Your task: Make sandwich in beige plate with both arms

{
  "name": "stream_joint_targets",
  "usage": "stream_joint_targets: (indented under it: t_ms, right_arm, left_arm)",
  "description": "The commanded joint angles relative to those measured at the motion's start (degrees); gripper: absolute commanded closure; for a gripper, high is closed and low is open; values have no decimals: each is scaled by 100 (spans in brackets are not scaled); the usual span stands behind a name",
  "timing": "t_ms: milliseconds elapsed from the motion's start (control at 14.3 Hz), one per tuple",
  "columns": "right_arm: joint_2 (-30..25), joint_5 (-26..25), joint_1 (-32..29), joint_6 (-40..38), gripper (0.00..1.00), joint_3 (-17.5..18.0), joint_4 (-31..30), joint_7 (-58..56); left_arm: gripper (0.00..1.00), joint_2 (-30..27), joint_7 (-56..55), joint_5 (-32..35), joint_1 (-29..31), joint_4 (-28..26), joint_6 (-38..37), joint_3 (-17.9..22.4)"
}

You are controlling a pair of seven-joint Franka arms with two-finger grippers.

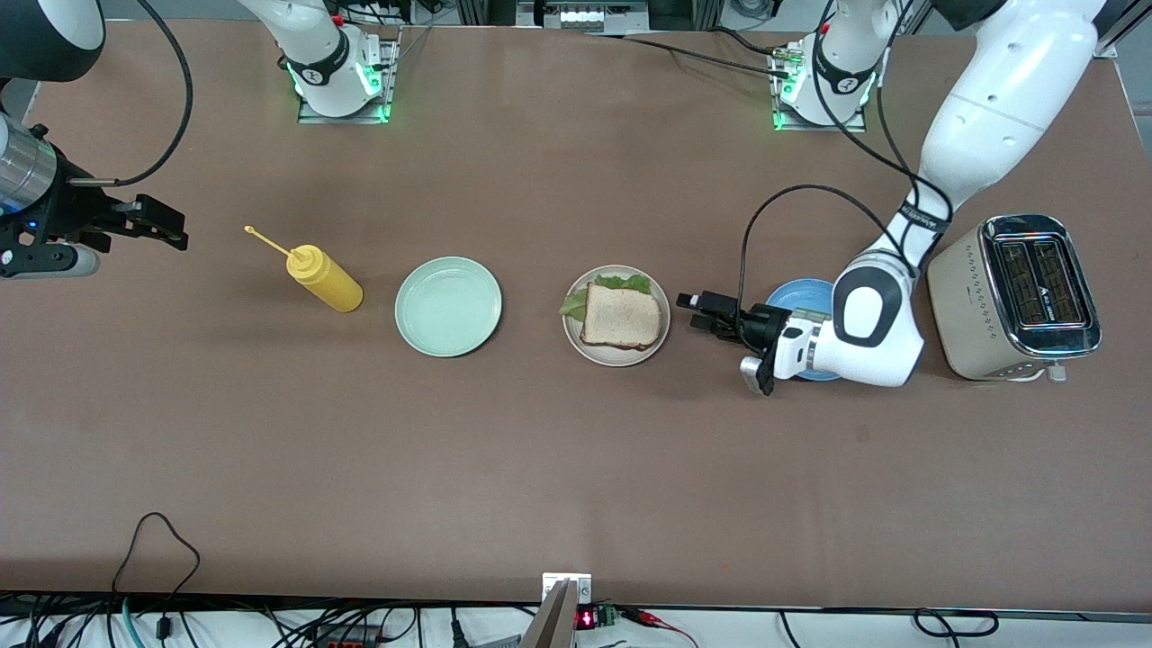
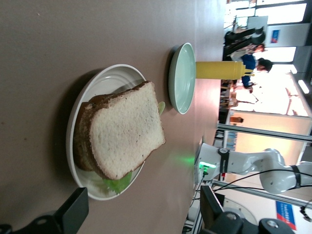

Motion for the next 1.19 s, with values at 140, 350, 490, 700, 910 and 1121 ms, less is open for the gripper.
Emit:
stream_joint_targets:
  t_ms: [140, 350, 490, 700, 910, 1121]
  right_arm:
    - [-39, -4, -19, -60, 0, 16, 9, 17]
    - [-39, -4, -19, -69, 0, 16, 9, 17]
    - [-39, 5, -19, -69, 0, 16, 9, 17]
    - [-39, -4, -10, -69, 0, 16, 9, 17]
    - [-39, -4, -19, -69, 0, 16, 9, 17]
    - [-39, -4, -19, -69, 0, 16, 9, 9]
  left_arm:
    - [0, -939, -1375, 1519, -90, -37, -61, 23]
    - [0, -1283, -1763, 2732, -55, 86, -113, 23]
    - [0, -1292, -2000, 3462, -55, 454, -323, 31]
    - [0, -1275, -2273, 4360, -46, 1052, -772, 49]
    - [0, -1519, -2273, 4607, -499, 1290, -957, 739]
    - [0, -1906, -2282, 4240, -1038, 1238, -1002, 1761]
